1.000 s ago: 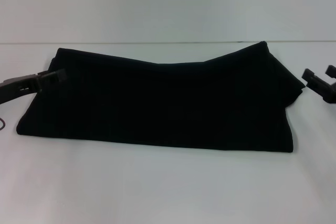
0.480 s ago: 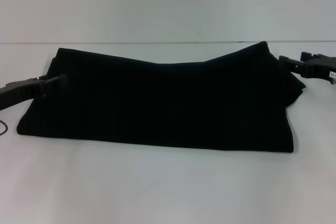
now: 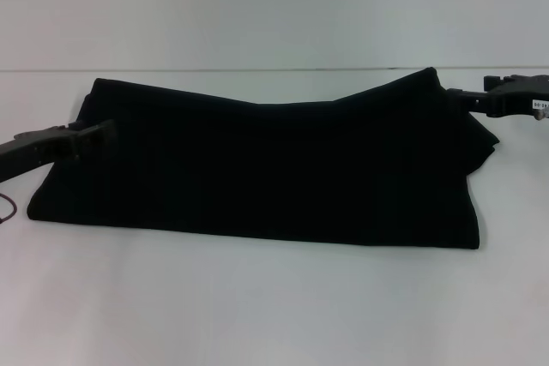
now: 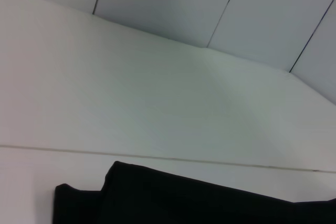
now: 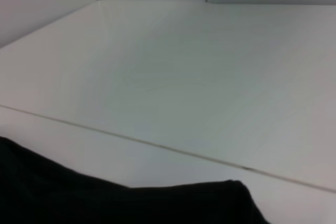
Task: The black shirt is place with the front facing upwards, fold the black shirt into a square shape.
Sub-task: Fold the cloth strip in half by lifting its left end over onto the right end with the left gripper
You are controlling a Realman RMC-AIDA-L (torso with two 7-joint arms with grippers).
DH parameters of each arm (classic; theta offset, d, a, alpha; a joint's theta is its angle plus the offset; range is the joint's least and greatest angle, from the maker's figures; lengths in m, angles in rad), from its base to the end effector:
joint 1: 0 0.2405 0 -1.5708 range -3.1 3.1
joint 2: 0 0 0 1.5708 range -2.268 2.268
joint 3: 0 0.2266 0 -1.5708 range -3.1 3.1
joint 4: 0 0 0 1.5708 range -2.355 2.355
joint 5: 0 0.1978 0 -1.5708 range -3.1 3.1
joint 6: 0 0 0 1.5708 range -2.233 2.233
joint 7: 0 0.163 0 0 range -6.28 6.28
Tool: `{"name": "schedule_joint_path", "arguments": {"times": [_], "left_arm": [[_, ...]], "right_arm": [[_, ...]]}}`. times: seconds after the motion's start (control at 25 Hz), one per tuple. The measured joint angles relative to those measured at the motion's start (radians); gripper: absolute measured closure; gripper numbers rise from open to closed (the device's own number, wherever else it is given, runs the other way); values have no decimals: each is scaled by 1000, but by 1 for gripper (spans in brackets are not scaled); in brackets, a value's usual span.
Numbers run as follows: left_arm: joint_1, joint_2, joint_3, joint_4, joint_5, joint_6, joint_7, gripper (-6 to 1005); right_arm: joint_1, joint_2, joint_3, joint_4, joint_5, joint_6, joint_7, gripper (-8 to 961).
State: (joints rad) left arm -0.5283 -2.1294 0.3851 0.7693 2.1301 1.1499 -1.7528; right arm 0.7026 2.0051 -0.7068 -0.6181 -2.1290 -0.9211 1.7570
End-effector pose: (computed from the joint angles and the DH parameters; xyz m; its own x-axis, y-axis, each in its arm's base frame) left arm -0.2946 0.3626 0.0504 0.4769 0.5371 0.6958 0.8776 -0.3340 -0.3438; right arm 0.2543 0.4235 0.0417 0.7155 -0.5100 -0.4774 -0.6976 -0.4859 -0.5265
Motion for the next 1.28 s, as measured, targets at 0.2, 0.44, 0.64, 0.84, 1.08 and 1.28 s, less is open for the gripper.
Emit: {"name": "schedule_joint_path", "arguments": {"times": [0.2, 0.44, 0.64, 0.84, 1.08, 1.28], "left_arm": [[2, -6, 0, 0, -8, 10, 0, 428], [8, -9, 0, 1, -40, 50, 1, 429], [23, -8, 5, 8, -40, 65, 3, 427], [38, -4, -3, 17, -42, 84, 20, 426], [57, -2, -4, 64, -20, 118, 12, 425], [59, 1, 0, 115, 32, 158, -18, 424]], "right_arm": [[7, 4, 0, -5, -5, 53, 3, 167], [14, 2, 0, -5, -9, 80, 64, 166], [5, -8, 3, -5, -43, 75, 163, 166], [1, -20, 8, -21, -71, 27, 254, 167], [-40, -35, 59, -92, -42, -118, 425, 170], [-55, -90, 91, -112, -52, -289, 597, 173]]}}
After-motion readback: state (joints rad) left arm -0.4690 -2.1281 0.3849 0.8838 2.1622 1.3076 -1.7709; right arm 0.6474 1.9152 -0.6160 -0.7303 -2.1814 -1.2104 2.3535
